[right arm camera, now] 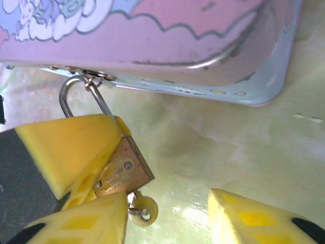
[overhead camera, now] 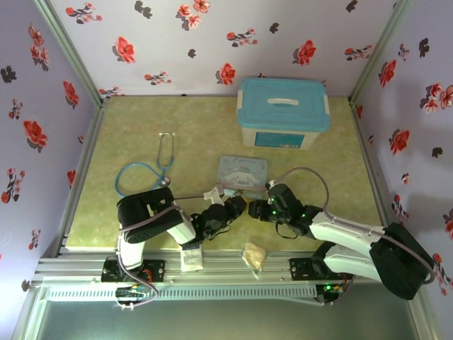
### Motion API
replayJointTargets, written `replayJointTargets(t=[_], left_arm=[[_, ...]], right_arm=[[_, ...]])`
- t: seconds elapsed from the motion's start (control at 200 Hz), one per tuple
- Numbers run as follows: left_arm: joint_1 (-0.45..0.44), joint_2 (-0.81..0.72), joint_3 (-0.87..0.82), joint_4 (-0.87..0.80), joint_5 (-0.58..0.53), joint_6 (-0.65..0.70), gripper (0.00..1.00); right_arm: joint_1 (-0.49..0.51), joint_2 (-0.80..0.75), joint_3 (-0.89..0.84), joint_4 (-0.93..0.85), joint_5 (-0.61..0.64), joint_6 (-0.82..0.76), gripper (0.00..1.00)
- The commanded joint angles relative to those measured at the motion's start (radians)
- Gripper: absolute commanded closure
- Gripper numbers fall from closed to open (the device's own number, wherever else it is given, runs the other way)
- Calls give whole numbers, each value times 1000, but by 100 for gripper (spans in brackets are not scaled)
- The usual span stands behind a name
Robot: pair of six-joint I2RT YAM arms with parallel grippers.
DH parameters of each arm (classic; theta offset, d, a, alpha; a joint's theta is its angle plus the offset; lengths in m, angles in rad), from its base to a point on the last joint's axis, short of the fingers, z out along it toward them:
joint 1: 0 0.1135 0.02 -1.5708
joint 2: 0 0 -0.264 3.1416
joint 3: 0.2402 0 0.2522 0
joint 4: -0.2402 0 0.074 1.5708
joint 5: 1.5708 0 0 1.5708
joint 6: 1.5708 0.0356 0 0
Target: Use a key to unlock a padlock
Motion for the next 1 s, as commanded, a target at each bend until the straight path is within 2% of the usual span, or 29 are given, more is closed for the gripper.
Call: replayJointTargets(t=[0.0,0.09,0.26,0.43,0.595,0.775,0.99], left_arm=[[-17,-59,3,11,37,48,100],[-19,-108,3,-75,25,73,100],[-18,-90,1,-47,26,54,100],[-25,-75,8,-19,27,46,100],[-25,-69,15,-18,33,42,100],[-25,-66,15,-15,36,39,100],[-24,-58,17,-8,40,30,100]], right_arm=[[17,-54,46,-180,103,-185,58],[43,-118,53,-226,166,-236,58],[91,-205,19,-174,177,-304,55],[124,-204,-24,-42,153,-279,52],[154,-160,-19,-67,196,-306,53],[240,-132,-7,-84,295,-371,56],[334,-71,23,-86,482,-424,62]])
